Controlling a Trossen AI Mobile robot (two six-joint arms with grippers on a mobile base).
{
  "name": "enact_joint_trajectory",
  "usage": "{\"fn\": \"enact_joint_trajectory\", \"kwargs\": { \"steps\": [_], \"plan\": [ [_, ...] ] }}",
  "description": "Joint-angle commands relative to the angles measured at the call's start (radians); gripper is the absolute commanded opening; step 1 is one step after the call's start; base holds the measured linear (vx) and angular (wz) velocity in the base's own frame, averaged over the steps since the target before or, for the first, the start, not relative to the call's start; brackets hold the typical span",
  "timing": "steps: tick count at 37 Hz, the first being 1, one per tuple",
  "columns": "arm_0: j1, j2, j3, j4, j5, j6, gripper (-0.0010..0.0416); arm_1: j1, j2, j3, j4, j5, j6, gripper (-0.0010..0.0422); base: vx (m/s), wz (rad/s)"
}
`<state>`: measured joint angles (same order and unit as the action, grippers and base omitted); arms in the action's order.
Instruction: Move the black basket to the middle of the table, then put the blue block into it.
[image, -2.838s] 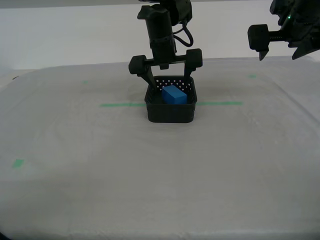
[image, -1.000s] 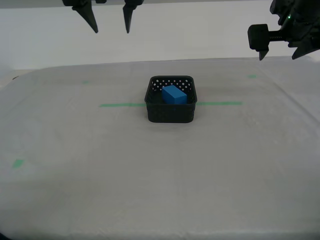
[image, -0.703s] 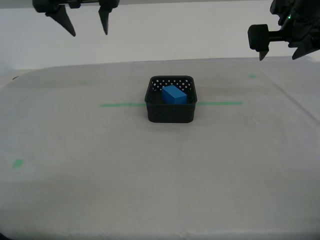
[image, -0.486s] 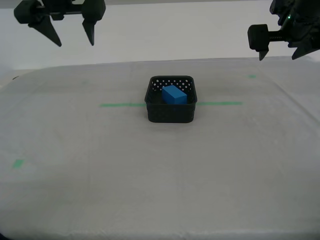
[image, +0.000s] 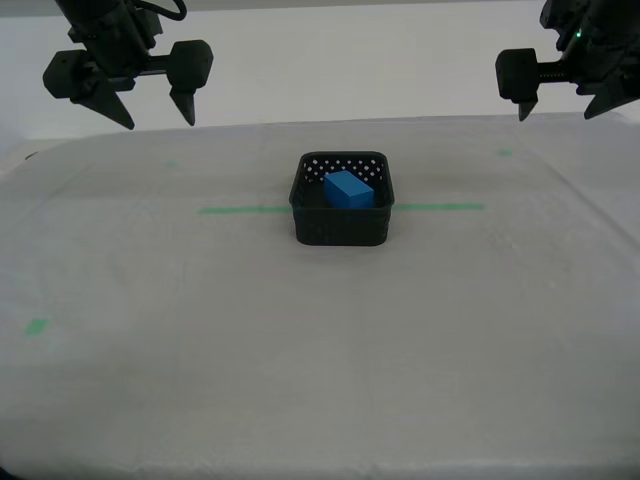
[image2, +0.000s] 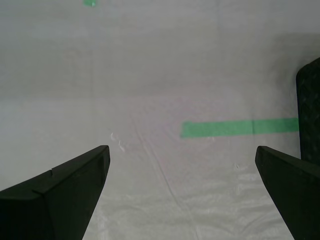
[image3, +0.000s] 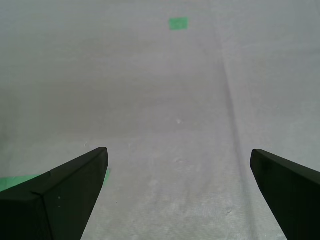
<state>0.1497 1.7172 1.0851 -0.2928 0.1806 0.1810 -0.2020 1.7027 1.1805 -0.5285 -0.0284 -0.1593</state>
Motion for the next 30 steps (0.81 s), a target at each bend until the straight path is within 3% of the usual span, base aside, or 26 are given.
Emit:
{"fn": "enact_joint_trajectory", "kwargs": {
  "steps": [1,16,20,30],
  "plan": [
    [0.001,0.000,0.000,0.002,0.000,0.002,0.0398,0.001,-0.001,-0.020,0.035,-0.002,0.000,0.0400,0.000,0.000],
    [0.001,0.000,0.000,0.001,0.000,0.002,0.0399,0.002,-0.001,-0.021,0.148,-0.045,0.003,0.0400,0.000,0.000],
    [0.001,0.000,0.000,0.001,0.000,0.002,0.0399,0.002,-0.001,-0.021,0.154,-0.079,0.003,0.0400,0.000,0.000],
    [0.001,0.000,0.000,0.001,0.000,0.002,0.0398,0.002,-0.001,-0.021,0.155,-0.080,0.002,0.0400,0.000,0.000]
  ]
}}
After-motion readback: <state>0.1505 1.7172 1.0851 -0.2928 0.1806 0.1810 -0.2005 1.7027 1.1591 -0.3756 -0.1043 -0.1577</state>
